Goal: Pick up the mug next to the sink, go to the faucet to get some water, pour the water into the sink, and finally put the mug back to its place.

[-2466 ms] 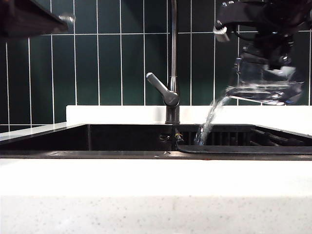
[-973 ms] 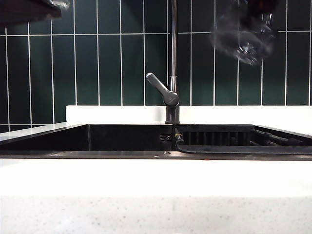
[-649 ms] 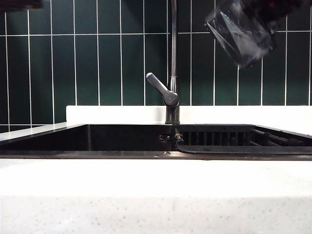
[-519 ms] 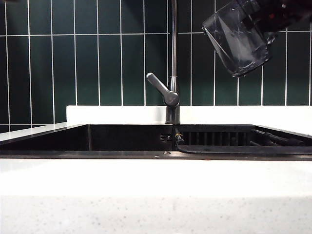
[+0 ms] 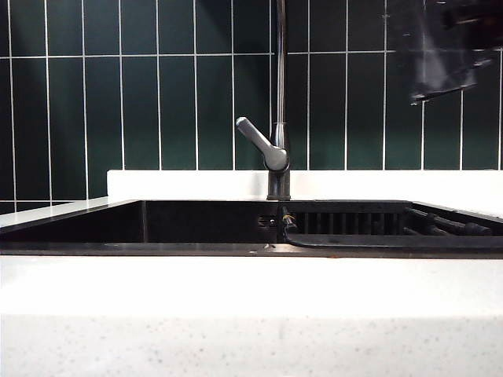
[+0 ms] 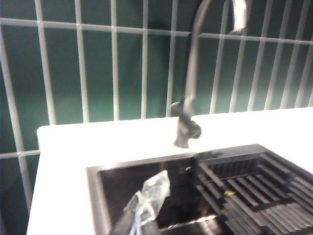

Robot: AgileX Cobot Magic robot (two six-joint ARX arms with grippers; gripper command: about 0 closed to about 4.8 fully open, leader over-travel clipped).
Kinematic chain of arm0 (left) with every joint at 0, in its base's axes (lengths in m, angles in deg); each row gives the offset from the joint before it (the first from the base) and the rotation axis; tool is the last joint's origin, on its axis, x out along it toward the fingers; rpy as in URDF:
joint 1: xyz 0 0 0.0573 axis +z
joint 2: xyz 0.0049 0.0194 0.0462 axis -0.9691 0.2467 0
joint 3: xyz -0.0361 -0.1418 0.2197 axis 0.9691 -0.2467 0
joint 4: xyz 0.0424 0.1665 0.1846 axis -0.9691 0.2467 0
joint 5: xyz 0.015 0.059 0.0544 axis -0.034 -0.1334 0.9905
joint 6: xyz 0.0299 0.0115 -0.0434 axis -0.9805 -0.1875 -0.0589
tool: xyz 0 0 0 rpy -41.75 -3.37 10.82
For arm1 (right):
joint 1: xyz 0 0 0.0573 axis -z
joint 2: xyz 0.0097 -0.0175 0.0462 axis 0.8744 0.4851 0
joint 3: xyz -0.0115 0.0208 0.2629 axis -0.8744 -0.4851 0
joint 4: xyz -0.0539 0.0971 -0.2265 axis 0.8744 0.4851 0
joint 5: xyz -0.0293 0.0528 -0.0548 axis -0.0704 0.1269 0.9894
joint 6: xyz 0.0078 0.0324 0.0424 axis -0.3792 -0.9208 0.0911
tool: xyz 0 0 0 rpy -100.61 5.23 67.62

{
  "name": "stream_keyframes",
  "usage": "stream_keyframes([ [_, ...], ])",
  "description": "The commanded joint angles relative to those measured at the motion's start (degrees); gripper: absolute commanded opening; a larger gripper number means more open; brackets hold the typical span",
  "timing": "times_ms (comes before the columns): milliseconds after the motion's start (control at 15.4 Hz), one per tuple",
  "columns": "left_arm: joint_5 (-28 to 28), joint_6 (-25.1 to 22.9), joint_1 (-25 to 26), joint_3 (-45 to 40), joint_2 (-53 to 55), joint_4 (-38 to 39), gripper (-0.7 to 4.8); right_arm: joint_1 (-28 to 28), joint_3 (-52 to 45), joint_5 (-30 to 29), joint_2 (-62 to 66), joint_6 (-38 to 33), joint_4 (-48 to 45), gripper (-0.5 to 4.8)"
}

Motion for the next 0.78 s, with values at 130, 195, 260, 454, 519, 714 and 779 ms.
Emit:
stream_keyframes([
  [130,4.17,-1.66,-0.04,0.11,0.0,2.01,-0.05,10.4,0.09,-9.68,4.15,-5.46,-7.41,-0.06],
  [195,4.13,-2.43,-0.04,0.11,-0.2,1.99,-0.05,11.28,0.07,-10.8,6.34,-5.64,-9.09,-0.06],
  [260,4.13,-2.45,-0.04,-0.09,-0.31,1.75,-0.05,11.5,0.07,-10.84,9.77,-5.62,-11.47,-0.06],
  [454,3.96,-2.45,-0.04,-1.36,-1.2,1.25,-0.05,11.5,0.07,-12.79,16.81,-5.9,-19.17,-0.06],
  [519,3.96,-2.45,-0.07,-1.6,-1.2,1.36,-0.05,11.5,0.07,-12.74,18.91,-6.45,-21.66,-0.06],
  [714,4.17,-0.98,-0.07,-4.0,-1.2,0.68,-0.05,13.97,0.11,-12.92,24.35,-6.56,-26.47,-0.06],
  [779,4.13,0.15,-0.07,-5.6,-1.2,-0.55,-0.05,15.41,0.13,-12.96,25.59,-7.87,-27.8,-0.06],
])
